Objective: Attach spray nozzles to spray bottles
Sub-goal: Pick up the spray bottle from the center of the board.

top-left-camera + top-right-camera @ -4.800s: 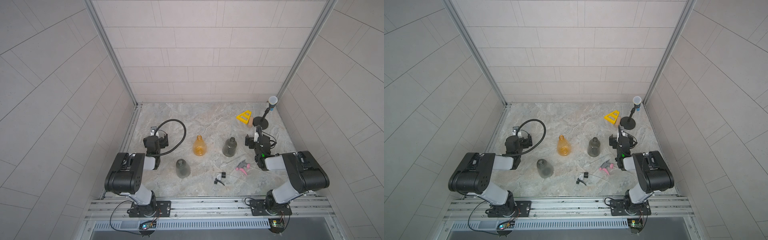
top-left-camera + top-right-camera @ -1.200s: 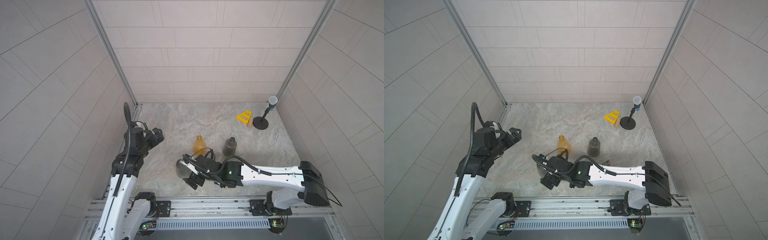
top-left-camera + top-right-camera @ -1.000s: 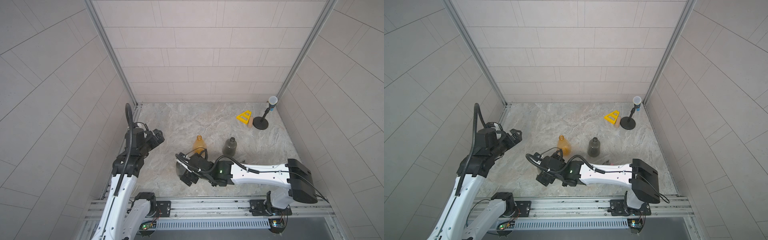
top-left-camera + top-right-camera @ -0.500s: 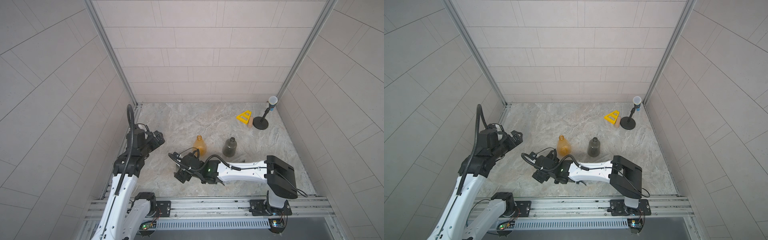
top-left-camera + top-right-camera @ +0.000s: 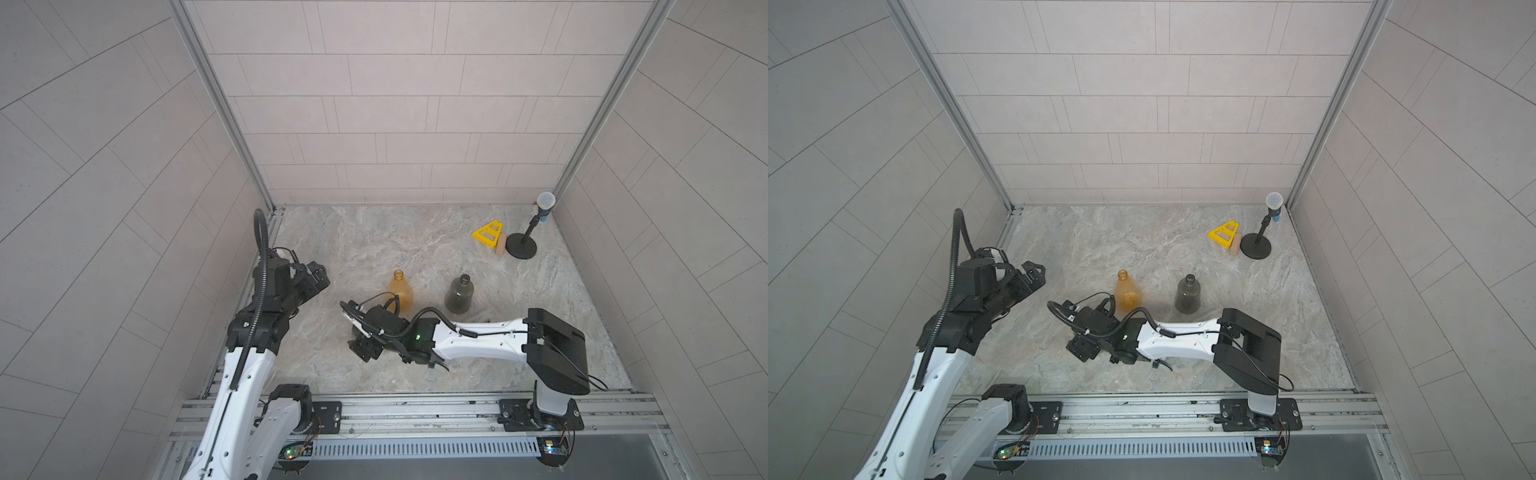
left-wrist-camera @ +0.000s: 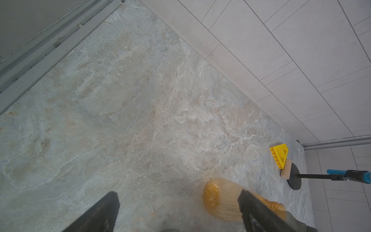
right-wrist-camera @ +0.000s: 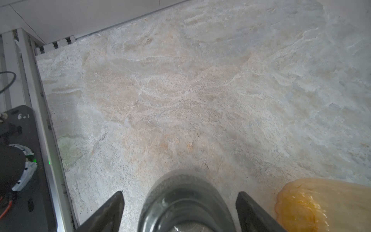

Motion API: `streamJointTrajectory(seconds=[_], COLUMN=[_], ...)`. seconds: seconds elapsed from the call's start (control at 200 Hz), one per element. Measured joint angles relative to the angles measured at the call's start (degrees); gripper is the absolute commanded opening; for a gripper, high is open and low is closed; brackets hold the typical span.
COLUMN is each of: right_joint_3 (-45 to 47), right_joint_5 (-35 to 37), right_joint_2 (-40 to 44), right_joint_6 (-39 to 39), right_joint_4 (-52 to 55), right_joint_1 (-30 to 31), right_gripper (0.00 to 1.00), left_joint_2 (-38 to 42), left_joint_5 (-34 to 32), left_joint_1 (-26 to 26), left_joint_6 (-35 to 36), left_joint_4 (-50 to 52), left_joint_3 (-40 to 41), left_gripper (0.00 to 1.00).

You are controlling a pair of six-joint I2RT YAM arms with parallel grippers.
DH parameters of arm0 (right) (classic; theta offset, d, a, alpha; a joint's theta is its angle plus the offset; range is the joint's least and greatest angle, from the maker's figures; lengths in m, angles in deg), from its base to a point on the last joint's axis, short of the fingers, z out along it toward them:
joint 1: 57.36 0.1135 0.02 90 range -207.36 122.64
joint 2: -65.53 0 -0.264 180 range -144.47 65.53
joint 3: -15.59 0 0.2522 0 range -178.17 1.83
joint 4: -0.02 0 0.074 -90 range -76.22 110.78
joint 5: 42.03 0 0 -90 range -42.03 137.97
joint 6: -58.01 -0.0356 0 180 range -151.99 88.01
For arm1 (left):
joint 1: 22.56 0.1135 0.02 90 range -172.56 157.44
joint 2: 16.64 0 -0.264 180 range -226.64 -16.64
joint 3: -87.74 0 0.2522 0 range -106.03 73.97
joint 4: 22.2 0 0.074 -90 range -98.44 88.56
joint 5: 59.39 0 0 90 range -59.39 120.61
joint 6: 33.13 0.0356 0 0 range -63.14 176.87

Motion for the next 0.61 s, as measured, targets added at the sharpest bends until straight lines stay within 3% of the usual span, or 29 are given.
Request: streamJointTrajectory(seconds=[0.205, 0.49, 0.605], right_joint_3=[1.38, 1.49, 1.31], right_joint_5=[0.00, -0.66, -0.81], right_joint_2=[-1.31, -1.36, -1.62], right_joint_6=[-0.26, -0.26, -0.24], right_joint_4=[0.09, -1.14, -1.70], right_joint_1=[0.00, 0.00, 0.00], right_gripper=[0.79, 0.84, 0.80], left_joint_2=[0.00, -0.02, 0.00], left_joint_5=[0.20, 0.44, 0.48], left_joint_1=[0.00, 0.00, 0.00], left_joint_6=[-0.33, -0.39, -0.39], left_joint_4=[-0.02, -0.09, -0.24], left_joint_3=[0.00, 0.04, 0.28], left_gripper=[1.00, 1.00, 1.00])
